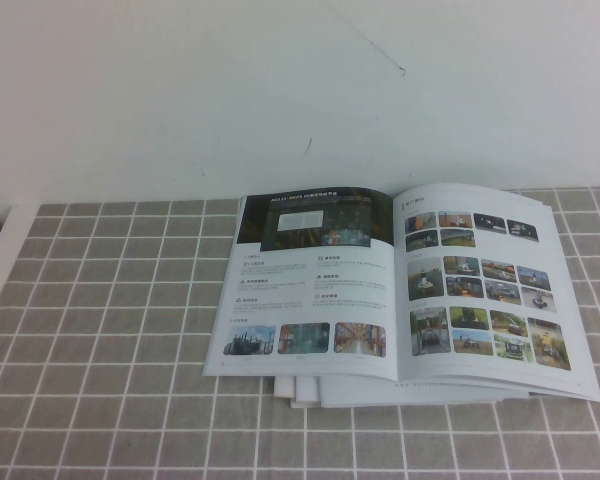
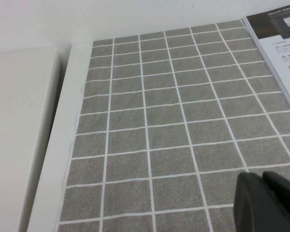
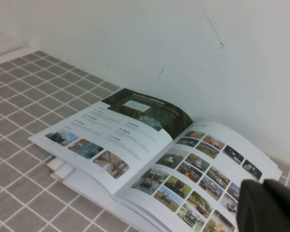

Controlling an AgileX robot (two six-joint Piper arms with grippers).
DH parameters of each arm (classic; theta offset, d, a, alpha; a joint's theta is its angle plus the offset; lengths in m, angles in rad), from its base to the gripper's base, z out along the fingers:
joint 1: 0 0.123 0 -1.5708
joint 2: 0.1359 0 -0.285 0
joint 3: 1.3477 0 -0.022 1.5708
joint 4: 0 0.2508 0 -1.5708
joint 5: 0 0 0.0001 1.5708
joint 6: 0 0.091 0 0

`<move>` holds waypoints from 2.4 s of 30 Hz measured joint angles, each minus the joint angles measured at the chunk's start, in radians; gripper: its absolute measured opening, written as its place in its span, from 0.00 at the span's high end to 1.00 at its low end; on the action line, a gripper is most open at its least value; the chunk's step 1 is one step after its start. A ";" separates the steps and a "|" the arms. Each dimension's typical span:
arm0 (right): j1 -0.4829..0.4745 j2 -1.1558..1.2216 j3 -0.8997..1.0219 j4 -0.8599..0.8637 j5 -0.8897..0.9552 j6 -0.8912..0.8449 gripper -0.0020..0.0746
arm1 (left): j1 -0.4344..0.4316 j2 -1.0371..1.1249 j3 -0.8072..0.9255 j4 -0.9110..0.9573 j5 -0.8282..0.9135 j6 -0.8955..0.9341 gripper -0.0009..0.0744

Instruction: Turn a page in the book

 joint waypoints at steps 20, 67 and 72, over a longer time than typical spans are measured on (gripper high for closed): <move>-0.101 -0.065 0.013 -0.021 -0.011 -0.006 0.98 | 0.000 0.000 0.000 0.000 0.000 -0.002 0.99; -0.092 -0.321 0.584 -0.552 -0.284 0.554 0.98 | 0.000 0.000 0.000 0.000 0.000 -0.002 0.99; -0.092 -0.321 0.584 -0.552 -0.283 0.554 0.98 | 0.000 0.000 0.000 0.000 0.000 -0.002 0.99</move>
